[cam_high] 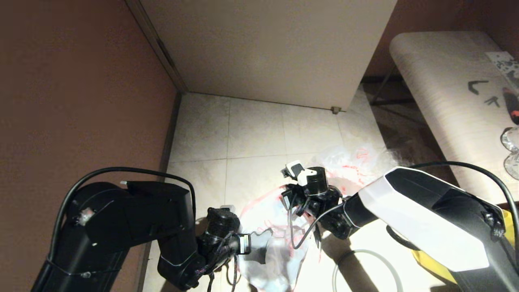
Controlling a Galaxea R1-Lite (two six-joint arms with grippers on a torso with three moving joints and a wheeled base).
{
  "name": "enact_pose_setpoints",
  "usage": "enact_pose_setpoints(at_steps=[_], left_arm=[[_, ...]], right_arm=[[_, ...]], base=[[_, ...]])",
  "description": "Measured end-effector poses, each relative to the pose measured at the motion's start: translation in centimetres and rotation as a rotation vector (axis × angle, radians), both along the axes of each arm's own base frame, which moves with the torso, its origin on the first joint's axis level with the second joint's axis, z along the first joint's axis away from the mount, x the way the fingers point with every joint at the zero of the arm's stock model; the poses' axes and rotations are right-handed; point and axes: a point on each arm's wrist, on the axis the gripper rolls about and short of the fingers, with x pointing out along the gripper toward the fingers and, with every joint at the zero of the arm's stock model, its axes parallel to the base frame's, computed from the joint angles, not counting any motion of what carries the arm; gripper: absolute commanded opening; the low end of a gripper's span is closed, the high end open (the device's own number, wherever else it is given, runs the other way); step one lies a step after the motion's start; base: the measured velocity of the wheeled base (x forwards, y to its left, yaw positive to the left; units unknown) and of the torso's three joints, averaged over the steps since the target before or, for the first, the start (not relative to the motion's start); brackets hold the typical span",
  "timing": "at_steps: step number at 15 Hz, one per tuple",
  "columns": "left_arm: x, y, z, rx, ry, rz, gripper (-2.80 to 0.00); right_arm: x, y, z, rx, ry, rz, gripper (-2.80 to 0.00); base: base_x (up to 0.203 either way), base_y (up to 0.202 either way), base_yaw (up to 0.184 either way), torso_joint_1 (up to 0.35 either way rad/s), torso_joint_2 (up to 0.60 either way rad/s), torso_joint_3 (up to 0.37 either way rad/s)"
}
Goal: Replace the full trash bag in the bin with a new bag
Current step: Put the new garbage bag on the trash can
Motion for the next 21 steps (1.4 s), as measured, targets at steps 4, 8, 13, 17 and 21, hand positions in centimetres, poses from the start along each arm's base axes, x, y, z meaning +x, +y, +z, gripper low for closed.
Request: enact_pose_setpoints(at_steps=[4,8,13,17,21], left_arm=[[0.7,-0.2,0.5,-0.026,-0.133,0.061,-2.8],[1.5,-0.5,0.1,0.001,-0.234,0.131,-2.8],[2.0,-0.8,0.3,0.001,-0.293,0.192,-2.8],[2.2,-0.7,0.6,-0.01,-0.33,0.215,-2.8],[2.4,-0.5,0.5,-0.004,-0.331,0.221,-2.8]], right_arm=[[1.3,-0.8,-2.2,-0.028,0.033,-0.025,-2.8],[0.7,-0.6,-1.8,-0.053,0.064,-0.019,-2.8],[-2.2,1.1,1.4,-0.12,0.086,-0.006,-0.58],[-2.5,1.4,3.2,-0.127,0.061,0.003,0.0],[-3.0,0.8,6.6,-0.095,0.02,-0.007,0.0]], base=[[0.0,0.0,0.0,0.0,0.0,0.0],[0.0,0.0,0.0,0.0,0.0,0.0],[0.0,0.0,0.0,0.0,0.0,0.0],[0.0,0.0,0.0,0.0,0.0,0.0],[0.0,0.0,0.0,0.0,0.0,0.0]])
